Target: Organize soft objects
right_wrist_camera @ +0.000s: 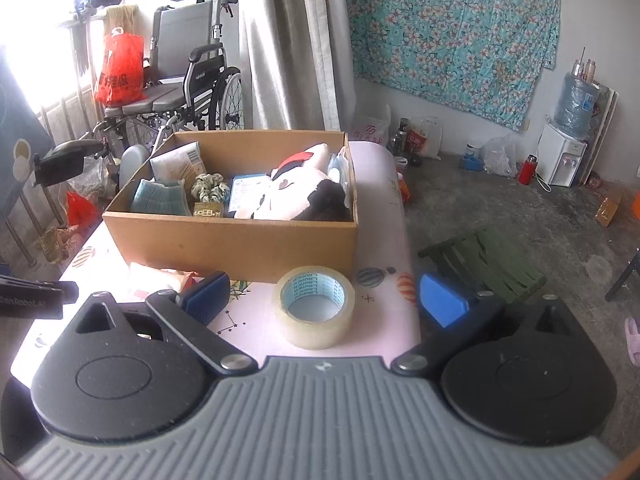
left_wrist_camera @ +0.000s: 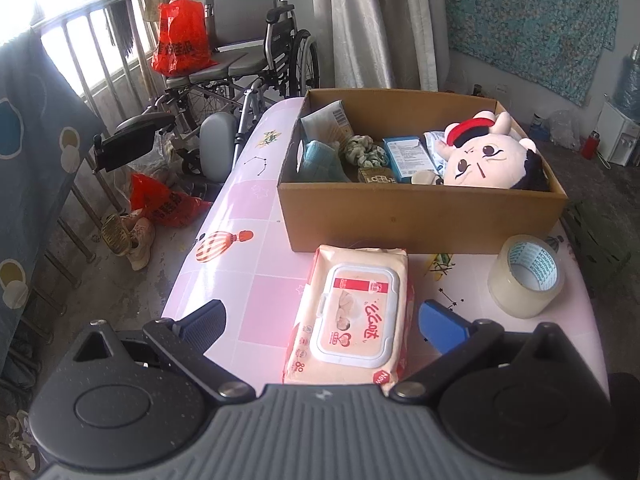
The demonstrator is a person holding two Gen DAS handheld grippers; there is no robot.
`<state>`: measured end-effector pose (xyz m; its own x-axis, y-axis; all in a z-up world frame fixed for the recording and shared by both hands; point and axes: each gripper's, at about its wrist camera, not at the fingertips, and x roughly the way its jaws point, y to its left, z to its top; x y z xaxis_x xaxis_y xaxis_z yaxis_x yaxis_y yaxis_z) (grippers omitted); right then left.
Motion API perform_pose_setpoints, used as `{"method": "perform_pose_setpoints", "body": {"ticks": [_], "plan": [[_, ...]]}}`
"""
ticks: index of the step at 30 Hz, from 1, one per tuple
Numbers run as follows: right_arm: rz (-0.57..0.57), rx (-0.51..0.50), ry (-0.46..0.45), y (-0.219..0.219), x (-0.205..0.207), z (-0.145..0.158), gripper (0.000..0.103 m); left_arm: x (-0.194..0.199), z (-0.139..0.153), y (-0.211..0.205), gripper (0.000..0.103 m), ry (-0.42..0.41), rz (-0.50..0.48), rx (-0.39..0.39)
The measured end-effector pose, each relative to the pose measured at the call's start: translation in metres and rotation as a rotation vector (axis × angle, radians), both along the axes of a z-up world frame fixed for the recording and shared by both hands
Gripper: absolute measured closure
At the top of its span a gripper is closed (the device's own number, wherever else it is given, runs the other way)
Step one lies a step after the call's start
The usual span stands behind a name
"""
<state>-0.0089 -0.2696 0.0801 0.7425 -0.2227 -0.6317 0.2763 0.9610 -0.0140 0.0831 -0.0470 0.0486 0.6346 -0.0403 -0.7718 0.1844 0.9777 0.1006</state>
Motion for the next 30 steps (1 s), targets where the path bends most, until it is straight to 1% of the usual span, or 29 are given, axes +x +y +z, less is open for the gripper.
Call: {"method": "perform_pose_setpoints", "body": {"ticks": [3,6,10,12,14,16,19,22,30], "plan": [[0.017,0.025,0.006,0.01,-0.002,0.003,0.001,-0.01,-0.001,-0.004,0.0,-0.051,0.008,-0.016],[0.037,0.006,0.021,0.021,-0.001,0.006,0.001,-0.016,0.003,-0.005,0.0,-0.082,0.004,-0.055],[0.085,0.008,0.014,0.031,-0.003,0.011,0.001,-0.021,0.007,-0.003,0.0,-0.066,-0.003,-0.124],[0.098,0.01,0.026,0.034,-0.002,0.01,0.001,-0.023,0.006,-0.001,0.0,-0.036,-0.001,-0.153],[0.102,0.019,0.047,0.036,0.0,0.008,0.001,-0.025,0.004,0.0,0.0,-0.027,-0.004,-0.176],[0.11,0.039,0.067,0.036,0.003,0.005,0.001,-0.028,0.003,-0.002,0.0,-0.025,0.011,-0.156],[0.111,0.062,0.087,0.036,0.007,0.0,0.001,-0.031,0.002,-0.005,0.0,-0.012,0.004,-0.136],[0.106,0.061,0.101,0.034,0.011,-0.005,0.001,-0.034,0.002,-0.007,0.0,-0.004,-0.003,-0.137],[0.097,0.077,0.141,0.03,0.011,-0.018,0.001,-0.04,-0.004,-0.012,0.0,0.032,-0.004,-0.083]]}}
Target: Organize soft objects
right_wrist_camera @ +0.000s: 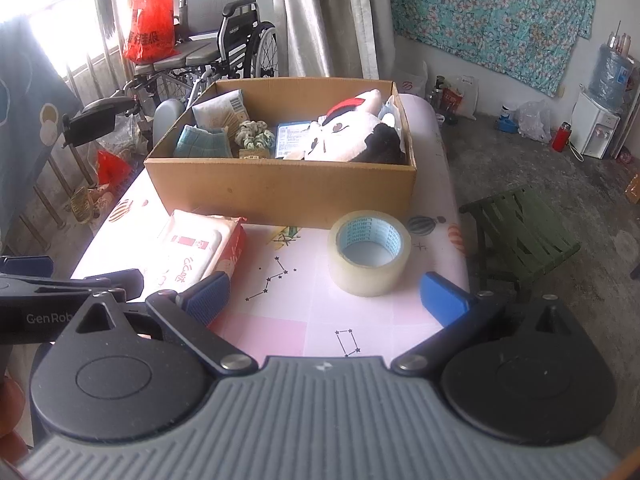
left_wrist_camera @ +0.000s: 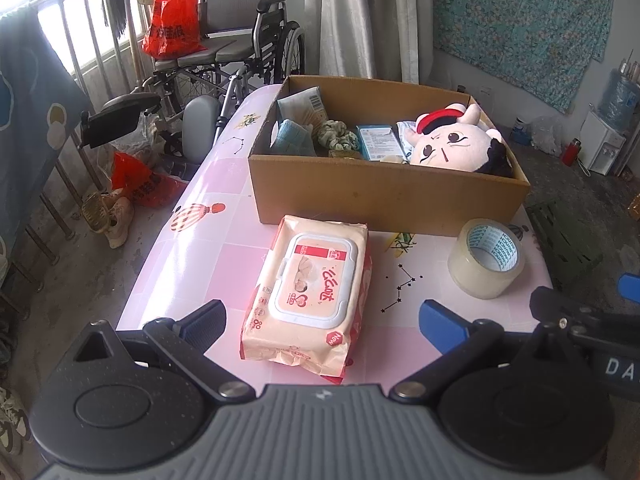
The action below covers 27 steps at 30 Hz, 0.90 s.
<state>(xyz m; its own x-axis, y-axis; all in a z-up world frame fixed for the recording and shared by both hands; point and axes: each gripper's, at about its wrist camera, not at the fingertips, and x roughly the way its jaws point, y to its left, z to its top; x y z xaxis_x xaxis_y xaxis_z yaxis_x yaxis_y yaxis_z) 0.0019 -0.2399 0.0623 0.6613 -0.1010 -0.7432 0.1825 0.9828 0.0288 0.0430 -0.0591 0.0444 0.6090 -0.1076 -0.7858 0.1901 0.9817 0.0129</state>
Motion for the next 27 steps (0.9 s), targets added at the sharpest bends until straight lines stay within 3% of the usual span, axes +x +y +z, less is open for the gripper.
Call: {"method": "perform_pose_setpoints", "body": {"ticks": [27], "plan": [[0.005,0.013,0.083,-0.001,-0.013,-0.018,0.001,-0.019,-0.007,-0.005,0.001,0.022,-0.014,0.088]]}}
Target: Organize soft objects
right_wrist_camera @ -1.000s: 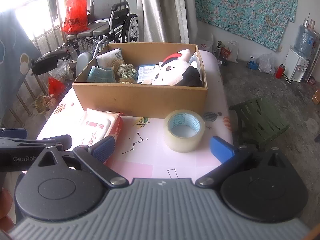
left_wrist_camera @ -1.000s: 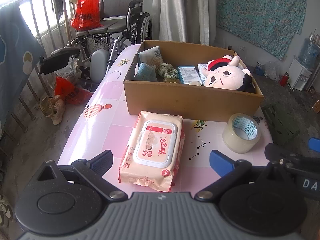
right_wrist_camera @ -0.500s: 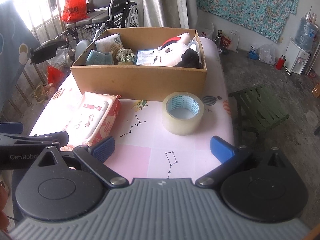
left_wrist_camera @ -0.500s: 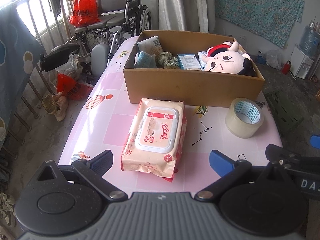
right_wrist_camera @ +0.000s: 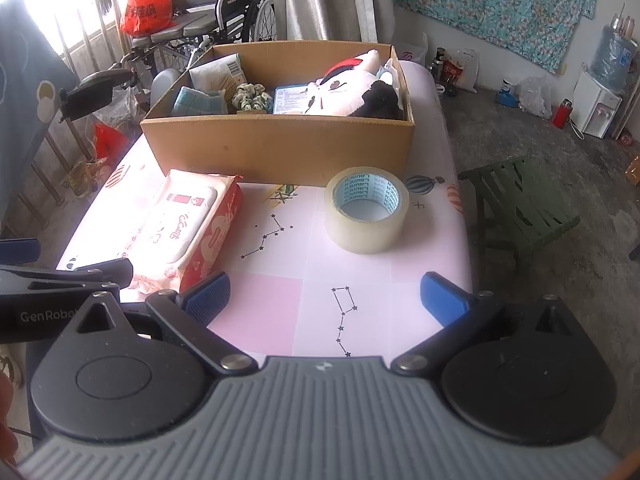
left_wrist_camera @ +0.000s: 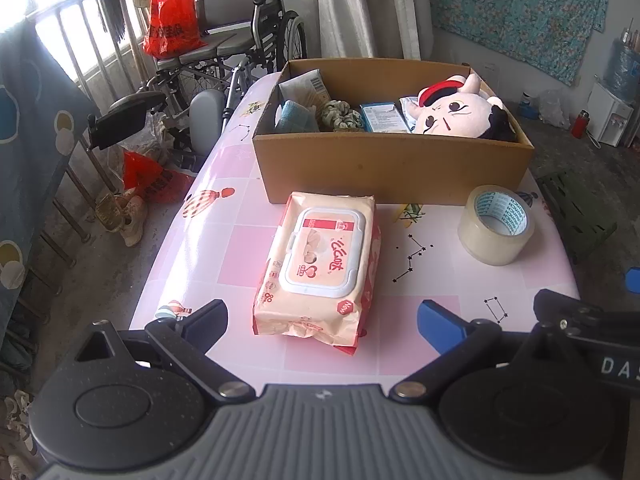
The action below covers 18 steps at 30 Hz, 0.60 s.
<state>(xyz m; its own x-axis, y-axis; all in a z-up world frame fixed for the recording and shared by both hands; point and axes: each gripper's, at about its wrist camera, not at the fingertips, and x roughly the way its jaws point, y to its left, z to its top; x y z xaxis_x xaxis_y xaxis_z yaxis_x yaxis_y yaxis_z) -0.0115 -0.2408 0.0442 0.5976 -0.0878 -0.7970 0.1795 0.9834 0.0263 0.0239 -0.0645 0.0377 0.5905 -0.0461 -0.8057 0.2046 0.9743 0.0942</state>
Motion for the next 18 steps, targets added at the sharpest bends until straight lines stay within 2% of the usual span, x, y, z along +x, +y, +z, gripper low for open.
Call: {"method": "perform_pose_setpoints", "body": {"ticks": [18], "plan": [[0.002,-0.001,0.001,0.0029,-0.0039,0.0029,0.001,-0.0018,0.0031,0.0044,0.002,0.003,0.003,0.007]]}}
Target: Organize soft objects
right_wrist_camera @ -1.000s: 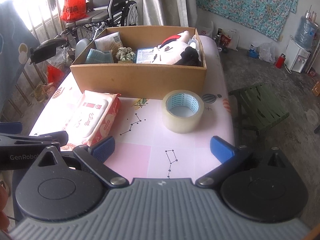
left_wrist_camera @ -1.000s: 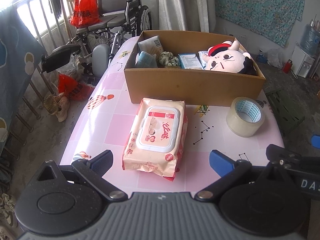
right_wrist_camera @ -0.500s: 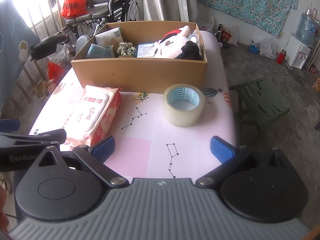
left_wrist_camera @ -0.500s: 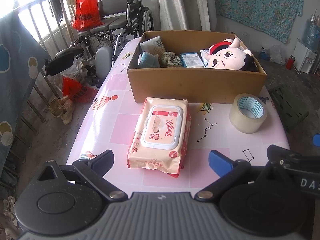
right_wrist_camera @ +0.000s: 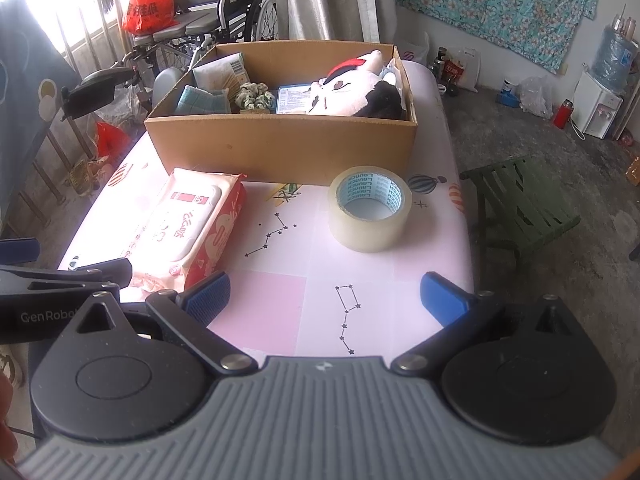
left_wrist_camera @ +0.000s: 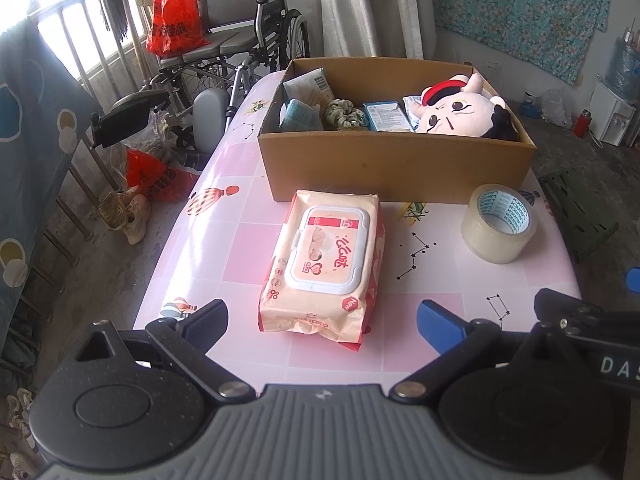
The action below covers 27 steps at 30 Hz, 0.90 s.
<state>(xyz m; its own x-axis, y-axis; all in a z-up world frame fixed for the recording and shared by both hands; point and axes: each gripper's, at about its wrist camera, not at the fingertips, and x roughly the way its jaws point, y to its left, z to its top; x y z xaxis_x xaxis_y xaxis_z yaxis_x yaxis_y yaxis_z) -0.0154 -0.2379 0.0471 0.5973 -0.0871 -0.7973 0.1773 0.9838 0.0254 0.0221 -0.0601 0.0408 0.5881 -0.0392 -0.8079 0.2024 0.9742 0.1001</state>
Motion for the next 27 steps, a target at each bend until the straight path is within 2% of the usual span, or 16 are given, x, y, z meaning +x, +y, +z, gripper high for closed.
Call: {"method": "perform_pose_setpoints", "body": {"ticks": [27], "plan": [[-0.01,0.001,0.007,-0.0028,-0.0012,-0.0026,0.001,-0.0008,-0.0034,-0.0019,0.002,0.014,-0.008,-0.001]]}}
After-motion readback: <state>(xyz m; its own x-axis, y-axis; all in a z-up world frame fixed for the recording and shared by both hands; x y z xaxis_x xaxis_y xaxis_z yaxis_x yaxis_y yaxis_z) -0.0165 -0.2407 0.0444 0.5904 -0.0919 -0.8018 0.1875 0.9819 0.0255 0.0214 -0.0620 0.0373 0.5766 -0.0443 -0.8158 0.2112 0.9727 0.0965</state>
